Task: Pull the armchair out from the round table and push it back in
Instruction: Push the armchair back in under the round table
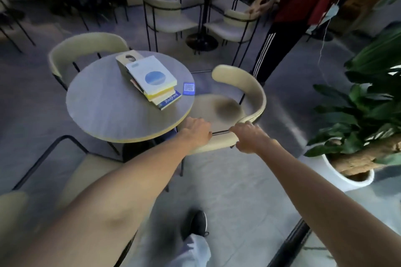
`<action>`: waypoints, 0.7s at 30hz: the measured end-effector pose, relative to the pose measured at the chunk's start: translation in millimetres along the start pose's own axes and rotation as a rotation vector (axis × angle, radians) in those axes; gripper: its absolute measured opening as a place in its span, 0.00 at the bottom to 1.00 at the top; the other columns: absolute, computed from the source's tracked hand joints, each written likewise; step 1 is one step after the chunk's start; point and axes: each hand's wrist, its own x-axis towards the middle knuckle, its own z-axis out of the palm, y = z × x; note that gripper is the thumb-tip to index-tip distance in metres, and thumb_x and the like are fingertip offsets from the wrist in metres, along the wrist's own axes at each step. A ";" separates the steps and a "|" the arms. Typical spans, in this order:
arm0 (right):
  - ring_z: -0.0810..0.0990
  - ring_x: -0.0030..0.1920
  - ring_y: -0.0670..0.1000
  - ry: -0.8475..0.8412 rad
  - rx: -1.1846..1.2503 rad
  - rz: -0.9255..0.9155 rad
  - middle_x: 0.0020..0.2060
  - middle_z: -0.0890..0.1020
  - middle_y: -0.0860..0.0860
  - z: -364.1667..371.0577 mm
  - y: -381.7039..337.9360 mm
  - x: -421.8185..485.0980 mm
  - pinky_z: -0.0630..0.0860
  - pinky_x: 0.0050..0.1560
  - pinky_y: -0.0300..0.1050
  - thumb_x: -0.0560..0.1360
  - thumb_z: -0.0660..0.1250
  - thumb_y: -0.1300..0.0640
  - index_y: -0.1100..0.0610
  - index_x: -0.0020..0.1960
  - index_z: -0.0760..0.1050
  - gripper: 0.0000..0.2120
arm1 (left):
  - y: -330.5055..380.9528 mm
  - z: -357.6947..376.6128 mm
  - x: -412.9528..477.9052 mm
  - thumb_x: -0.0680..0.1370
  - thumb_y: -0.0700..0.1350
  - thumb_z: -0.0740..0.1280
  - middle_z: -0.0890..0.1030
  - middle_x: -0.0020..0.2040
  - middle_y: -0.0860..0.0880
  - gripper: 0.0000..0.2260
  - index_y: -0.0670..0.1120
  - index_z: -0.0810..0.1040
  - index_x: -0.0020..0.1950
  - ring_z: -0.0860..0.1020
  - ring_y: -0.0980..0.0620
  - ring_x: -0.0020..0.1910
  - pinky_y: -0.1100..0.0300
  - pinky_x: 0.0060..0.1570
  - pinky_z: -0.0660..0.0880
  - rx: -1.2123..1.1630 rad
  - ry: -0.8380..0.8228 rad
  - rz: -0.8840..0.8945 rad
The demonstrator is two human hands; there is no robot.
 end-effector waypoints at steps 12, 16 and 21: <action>0.71 0.67 0.61 -0.030 -0.131 -0.190 0.66 0.74 0.57 -49.0 178.1 192.4 0.71 0.65 0.56 0.77 0.60 0.61 0.48 0.75 0.67 0.27 | 22.1 -42.4 221.6 0.80 0.56 0.57 0.81 0.56 0.44 0.17 0.49 0.79 0.60 0.80 0.42 0.55 0.51 0.51 0.72 -0.033 0.029 -0.189; 0.76 0.62 0.61 0.014 -0.228 -0.386 0.59 0.77 0.57 -61.2 212.1 271.2 0.74 0.61 0.55 0.74 0.64 0.59 0.52 0.70 0.70 0.23 | 20.3 -40.4 266.3 0.81 0.56 0.56 0.81 0.57 0.45 0.18 0.49 0.80 0.60 0.80 0.42 0.56 0.53 0.49 0.72 -0.050 -0.016 -0.356; 0.76 0.61 0.60 0.081 -0.283 -0.655 0.59 0.78 0.57 -82.6 228.3 330.9 0.73 0.57 0.51 0.75 0.63 0.61 0.53 0.67 0.73 0.21 | 21.3 -33.9 289.2 0.82 0.51 0.58 0.79 0.62 0.45 0.16 0.46 0.77 0.65 0.77 0.43 0.60 0.52 0.57 0.72 -0.302 -0.112 -0.723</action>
